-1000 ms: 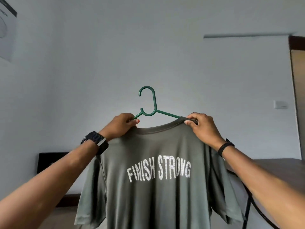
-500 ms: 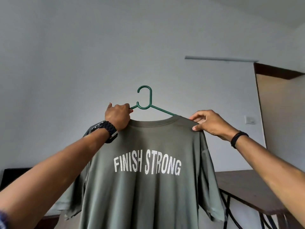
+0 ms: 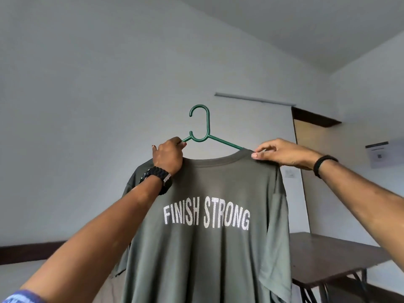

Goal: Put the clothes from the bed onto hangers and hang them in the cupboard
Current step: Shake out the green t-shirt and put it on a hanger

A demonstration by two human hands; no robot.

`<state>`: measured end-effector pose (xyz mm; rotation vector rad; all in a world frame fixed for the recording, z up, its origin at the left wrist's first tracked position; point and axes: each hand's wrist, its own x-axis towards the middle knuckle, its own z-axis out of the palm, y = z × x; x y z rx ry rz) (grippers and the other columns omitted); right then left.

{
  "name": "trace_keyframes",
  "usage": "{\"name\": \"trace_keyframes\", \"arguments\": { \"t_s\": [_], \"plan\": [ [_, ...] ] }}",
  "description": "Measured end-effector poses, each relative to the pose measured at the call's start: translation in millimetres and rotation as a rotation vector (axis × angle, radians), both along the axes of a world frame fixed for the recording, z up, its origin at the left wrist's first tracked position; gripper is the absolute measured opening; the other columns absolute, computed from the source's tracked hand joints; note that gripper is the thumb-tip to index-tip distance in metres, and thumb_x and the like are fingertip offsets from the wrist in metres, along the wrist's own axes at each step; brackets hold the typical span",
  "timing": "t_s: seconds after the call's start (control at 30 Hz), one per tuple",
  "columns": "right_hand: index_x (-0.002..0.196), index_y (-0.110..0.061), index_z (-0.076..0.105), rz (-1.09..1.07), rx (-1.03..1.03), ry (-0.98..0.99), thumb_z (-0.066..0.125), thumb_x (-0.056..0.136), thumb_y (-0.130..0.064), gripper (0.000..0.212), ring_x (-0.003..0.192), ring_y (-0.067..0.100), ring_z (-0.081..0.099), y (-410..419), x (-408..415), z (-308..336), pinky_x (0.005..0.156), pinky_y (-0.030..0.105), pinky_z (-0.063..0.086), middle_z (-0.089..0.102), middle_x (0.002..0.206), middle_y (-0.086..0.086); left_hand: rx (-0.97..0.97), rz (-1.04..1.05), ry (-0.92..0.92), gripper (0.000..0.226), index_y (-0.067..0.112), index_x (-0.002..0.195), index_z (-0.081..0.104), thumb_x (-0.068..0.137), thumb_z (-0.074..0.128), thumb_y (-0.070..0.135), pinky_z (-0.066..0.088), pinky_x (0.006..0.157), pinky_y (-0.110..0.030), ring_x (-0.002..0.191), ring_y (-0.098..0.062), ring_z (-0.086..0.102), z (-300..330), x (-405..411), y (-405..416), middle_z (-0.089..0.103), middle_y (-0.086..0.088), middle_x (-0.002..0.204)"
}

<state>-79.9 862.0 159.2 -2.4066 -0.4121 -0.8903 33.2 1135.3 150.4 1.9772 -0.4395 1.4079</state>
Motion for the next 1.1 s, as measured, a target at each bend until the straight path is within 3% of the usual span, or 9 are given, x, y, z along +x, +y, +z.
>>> {"name": "trace_keyframes", "arguments": {
  "t_s": [0.07, 0.17, 0.3, 0.47, 0.57, 0.73, 0.8, 0.97, 1.1],
  "plan": [
    [0.08, 0.004, 0.062, -0.058, -0.068, -0.129, 0.062, 0.091, -0.033, 0.038, 0.065, 0.009, 0.046, -13.1, -1.6, 0.5, 0.063, 0.026, 0.035, 0.052, 0.069, 0.006, -0.051, -0.07, 0.008, 0.025, 0.01, 0.103, 0.062, 0.1, 0.042, 0.025, 0.026, 0.107, -0.049, 0.104, -0.039, 0.055, 7.4, 1.1, -25.7, 0.066, -0.019, 0.103],
    [0.059, -0.01, 0.05, -0.175, -0.053, -0.407, 0.06, 0.093, -0.027, 0.039, 0.052, 0.004, 0.035, -36.5, -6.1, 0.1, 0.051, 0.018, 0.027, 0.041, 0.056, -0.002, -0.117, -0.124, 0.018, 0.029, 0.008, 0.111, 0.059, 0.1, 0.041, 0.028, 0.019, 0.112, -0.05, 0.111, -0.038, 0.051, 13.9, 8.3, -71.9, 0.061, -0.018, 0.115],
    [0.075, 0.001, 0.062, -0.331, -0.027, -0.562, 0.06, 0.092, -0.029, 0.035, 0.066, 0.021, 0.051, -92.6, -13.3, -7.0, 0.064, 0.032, 0.04, 0.06, 0.073, 0.022, -0.254, -0.321, -0.131, 0.034, 0.007, 0.125, 0.046, 0.097, 0.044, 0.026, 0.012, 0.115, -0.051, 0.135, -0.03, 0.033, 4.1, -0.4, -165.6, 0.037, -0.013, 0.142],
    [0.087, -0.006, 0.072, -0.463, 0.005, -0.621, 0.062, 0.091, -0.026, 0.023, 0.086, 0.027, 0.064, -185.8, -36.7, -23.8, 0.075, 0.03, 0.043, 0.071, 0.085, 0.014, -0.02, -0.448, -0.303, 0.043, 0.011, 0.128, 0.046, 0.096, 0.034, 0.037, 0.002, 0.118, -0.045, 0.143, -0.024, 0.019, -48.6, -5.5, -302.3, 0.027, -0.012, 0.151],
    [0.084, -0.012, 0.072, -0.542, -0.004, -0.598, 0.062, 0.091, -0.026, 0.018, 0.081, 0.019, 0.064, -253.7, -52.2, -38.0, 0.07, 0.026, 0.042, 0.071, 0.082, 0.004, 0.136, -0.503, -0.301, 0.06, 0.015, 0.139, 0.041, 0.093, 0.02, 0.047, -0.003, 0.118, -0.041, 0.145, -0.022, 0.014, -92.0, 0.6, -382.2, 0.022, -0.01, 0.155],
    [0.071, -0.02, 0.064, -0.652, -0.042, -0.562, 0.063, 0.091, -0.023, 0.02, 0.065, -0.001, 0.056, -369.9, -63.9, -67.7, 0.061, 0.009, 0.038, 0.063, 0.065, -0.009, 0.354, -0.543, -0.256, 0.061, 0.024, 0.151, 0.011, 0.094, 0.016, 0.047, -0.006, 0.117, -0.041, 0.147, -0.016, 0.0, -139.3, 22.4, -509.9, 0.01, -0.003, 0.159],
    [0.07, -0.015, 0.065, -0.688, -0.041, -0.569, 0.064, 0.09, -0.022, 0.021, 0.067, 0.004, 0.057, -410.6, -62.9, -74.7, 0.065, 0.013, 0.039, 0.064, 0.065, -0.004, 0.39, -0.569, -0.242, 0.06, 0.025, 0.151, 0.007, 0.095, 0.017, 0.046, -0.005, 0.118, -0.042, 0.146, -0.014, -0.002, -144.1, 29.4, -555.9, 0.008, -0.001, 0.159],
    [0.072, -0.016, 0.065, -0.745, 0.011, -0.529, 0.062, 0.092, -0.02, 0.021, 0.069, 0.003, 0.058, -493.4, -61.3, -47.0, 0.065, 0.01, 0.039, 0.065, 0.069, -0.008, 0.481, -0.592, -0.162, 0.061, 0.024, 0.151, 0.006, 0.095, 0.021, 0.044, 0.0, 0.114, -0.049, 0.146, -0.019, 0.002, -103.8, 34.9, -653.2, 0.011, -0.003, 0.159],
    [0.075, -0.015, 0.068, -0.804, 0.011, -0.529, 0.062, 0.092, -0.02, 0.019, 0.071, 0.006, 0.059, -533.0, -84.6, 40.5, 0.065, 0.011, 0.04, 0.067, 0.071, -0.005, 0.531, -0.65, -0.13, 0.062, 0.031, 0.145, -0.015, 0.088, -0.001, 0.052, -0.019, 0.111, -0.042, 0.141, -0.015, -0.022, -10.9, 19.3, -703.7, -0.018, 0.004, 0.154]
  ]
}}
